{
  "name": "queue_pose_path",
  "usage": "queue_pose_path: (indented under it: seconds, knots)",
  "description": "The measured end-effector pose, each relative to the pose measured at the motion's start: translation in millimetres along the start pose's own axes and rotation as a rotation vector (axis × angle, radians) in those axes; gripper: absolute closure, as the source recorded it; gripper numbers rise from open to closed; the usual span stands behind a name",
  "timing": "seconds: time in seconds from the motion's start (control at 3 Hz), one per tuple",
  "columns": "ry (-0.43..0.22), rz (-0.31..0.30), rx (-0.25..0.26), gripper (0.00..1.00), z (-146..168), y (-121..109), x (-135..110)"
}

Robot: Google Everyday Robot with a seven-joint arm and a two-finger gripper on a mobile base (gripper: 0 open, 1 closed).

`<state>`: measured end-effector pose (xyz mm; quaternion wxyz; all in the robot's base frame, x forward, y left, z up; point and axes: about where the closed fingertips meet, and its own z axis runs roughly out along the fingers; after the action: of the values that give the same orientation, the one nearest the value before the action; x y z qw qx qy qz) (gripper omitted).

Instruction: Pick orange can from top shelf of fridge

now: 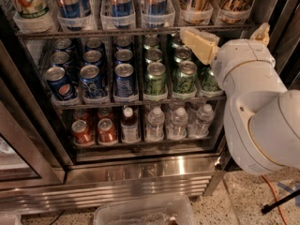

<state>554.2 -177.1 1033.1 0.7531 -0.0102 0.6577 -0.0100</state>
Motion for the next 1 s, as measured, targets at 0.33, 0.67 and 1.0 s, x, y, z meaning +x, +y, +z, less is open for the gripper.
queue_pose_path:
  seconds: [0.33, 0.67, 1.0]
  knots:
    - [0.0, 0.0, 0.0, 0.2, 0.0, 0.0, 0.0]
    - [0.0, 0.0, 0.0, 0.39, 0.0, 0.0, 0.0]
    - [0.0, 0.0, 0.0, 0.29, 0.0, 0.0, 0.0]
